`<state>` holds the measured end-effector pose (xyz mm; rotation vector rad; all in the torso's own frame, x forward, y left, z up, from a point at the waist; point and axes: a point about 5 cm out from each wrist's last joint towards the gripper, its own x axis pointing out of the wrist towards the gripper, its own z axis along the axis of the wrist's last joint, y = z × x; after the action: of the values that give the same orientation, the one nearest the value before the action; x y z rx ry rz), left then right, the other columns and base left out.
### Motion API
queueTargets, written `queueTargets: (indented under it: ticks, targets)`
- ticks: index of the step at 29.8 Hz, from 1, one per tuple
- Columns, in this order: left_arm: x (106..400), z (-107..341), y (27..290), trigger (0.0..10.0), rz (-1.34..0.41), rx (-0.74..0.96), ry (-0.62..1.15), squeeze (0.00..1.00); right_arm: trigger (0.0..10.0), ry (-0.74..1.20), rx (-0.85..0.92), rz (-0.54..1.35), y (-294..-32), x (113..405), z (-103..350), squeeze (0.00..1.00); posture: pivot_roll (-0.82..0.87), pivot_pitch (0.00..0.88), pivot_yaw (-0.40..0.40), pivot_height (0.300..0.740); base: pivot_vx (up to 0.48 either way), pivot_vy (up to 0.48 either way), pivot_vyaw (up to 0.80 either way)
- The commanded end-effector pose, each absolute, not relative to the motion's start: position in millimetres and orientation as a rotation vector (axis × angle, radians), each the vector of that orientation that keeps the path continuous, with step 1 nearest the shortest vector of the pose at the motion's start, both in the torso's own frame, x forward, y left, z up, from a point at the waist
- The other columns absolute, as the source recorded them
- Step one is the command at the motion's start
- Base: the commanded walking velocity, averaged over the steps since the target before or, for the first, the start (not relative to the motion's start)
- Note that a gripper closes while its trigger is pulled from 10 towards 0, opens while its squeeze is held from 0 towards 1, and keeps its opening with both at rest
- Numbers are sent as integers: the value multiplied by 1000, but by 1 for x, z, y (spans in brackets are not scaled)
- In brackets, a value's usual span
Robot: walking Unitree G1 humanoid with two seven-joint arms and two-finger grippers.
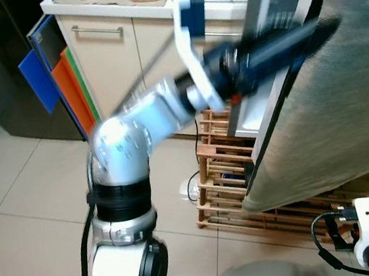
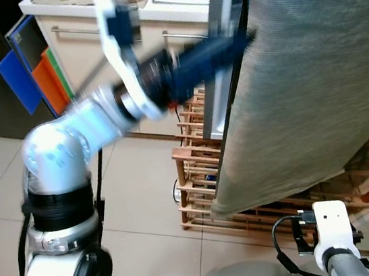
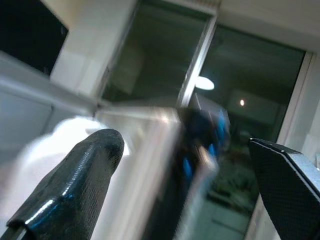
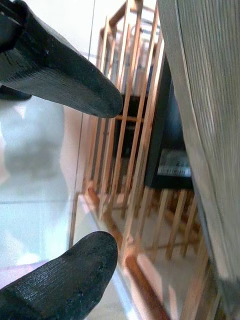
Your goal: Restocking fridge
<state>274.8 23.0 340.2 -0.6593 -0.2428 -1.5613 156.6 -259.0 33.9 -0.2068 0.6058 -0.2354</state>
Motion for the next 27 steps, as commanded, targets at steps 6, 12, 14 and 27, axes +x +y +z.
queueTargets:
  ticks: [6,12,14,27]
  targets:
    - [313,313,58,10000,-1105,-205,-238,0,10000,603,-243,-257,-261,155,38,0,-115,82,6,740,0,0,0]
    - [344,216,101,10000,-526,-20,-30,0,10000,600,-254,-257,-260,153,39,0,-103,88,8,740,0,0,0]
    - [344,216,101,10000,-526,-20,-30,0,10000,600,-254,-257,-260,153,39,0,-103,88,8,740,0,0,0]
    - [276,19,129,10000,-250,247,310,0,10000,584,-261,-242,-258,154,38,0,-108,66,12,740,0,0,0]
